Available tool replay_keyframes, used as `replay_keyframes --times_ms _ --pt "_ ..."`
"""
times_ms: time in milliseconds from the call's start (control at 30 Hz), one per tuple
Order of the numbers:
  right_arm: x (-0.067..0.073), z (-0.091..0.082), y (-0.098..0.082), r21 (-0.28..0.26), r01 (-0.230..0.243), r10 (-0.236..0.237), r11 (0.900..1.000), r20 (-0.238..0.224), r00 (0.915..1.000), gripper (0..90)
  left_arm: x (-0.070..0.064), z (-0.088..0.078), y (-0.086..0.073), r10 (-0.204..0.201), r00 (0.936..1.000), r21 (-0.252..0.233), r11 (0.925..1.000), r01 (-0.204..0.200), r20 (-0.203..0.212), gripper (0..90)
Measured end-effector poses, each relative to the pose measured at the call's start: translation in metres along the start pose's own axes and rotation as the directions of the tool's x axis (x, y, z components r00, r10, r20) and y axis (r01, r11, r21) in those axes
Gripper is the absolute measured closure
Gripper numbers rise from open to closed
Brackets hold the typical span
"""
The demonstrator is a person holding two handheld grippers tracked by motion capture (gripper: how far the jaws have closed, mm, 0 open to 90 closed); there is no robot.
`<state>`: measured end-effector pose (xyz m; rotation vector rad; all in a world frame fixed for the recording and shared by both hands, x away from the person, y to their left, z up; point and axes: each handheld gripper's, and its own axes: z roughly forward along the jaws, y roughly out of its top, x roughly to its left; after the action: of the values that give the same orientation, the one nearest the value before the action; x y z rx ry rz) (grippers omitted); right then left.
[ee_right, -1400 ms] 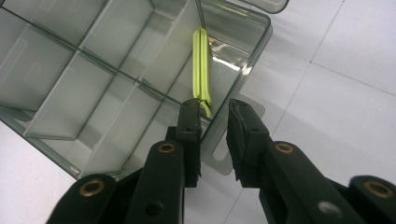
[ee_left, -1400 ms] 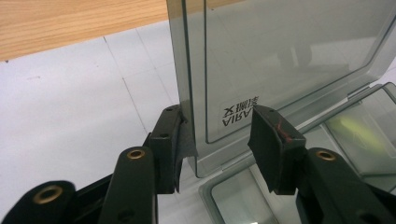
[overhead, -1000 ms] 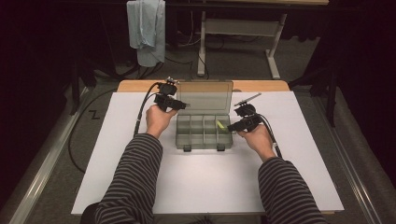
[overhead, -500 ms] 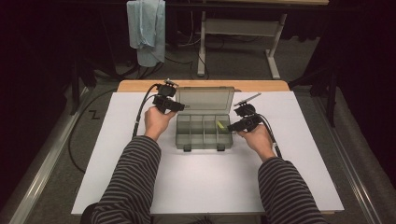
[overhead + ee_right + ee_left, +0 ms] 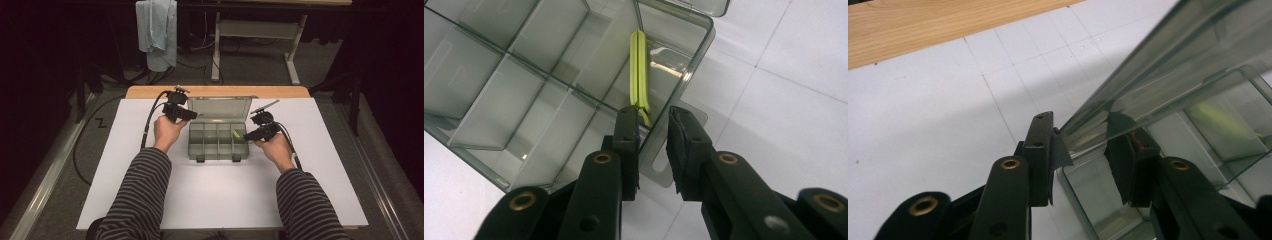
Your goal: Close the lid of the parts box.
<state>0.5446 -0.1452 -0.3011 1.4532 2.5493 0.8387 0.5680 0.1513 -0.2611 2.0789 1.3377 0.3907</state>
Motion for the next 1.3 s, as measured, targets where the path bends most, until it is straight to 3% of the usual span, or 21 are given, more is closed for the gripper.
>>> replay_keyframes --times_ms 1300 --pt "0.002 0.000 -0.002 -0.018 0.017 -0.017 1.000 0.013 0.9998 77.7 -0.010 -0.031 -0.016 0.008 0.9996 -0.084 0.9965 -0.006 0.027 64.4"
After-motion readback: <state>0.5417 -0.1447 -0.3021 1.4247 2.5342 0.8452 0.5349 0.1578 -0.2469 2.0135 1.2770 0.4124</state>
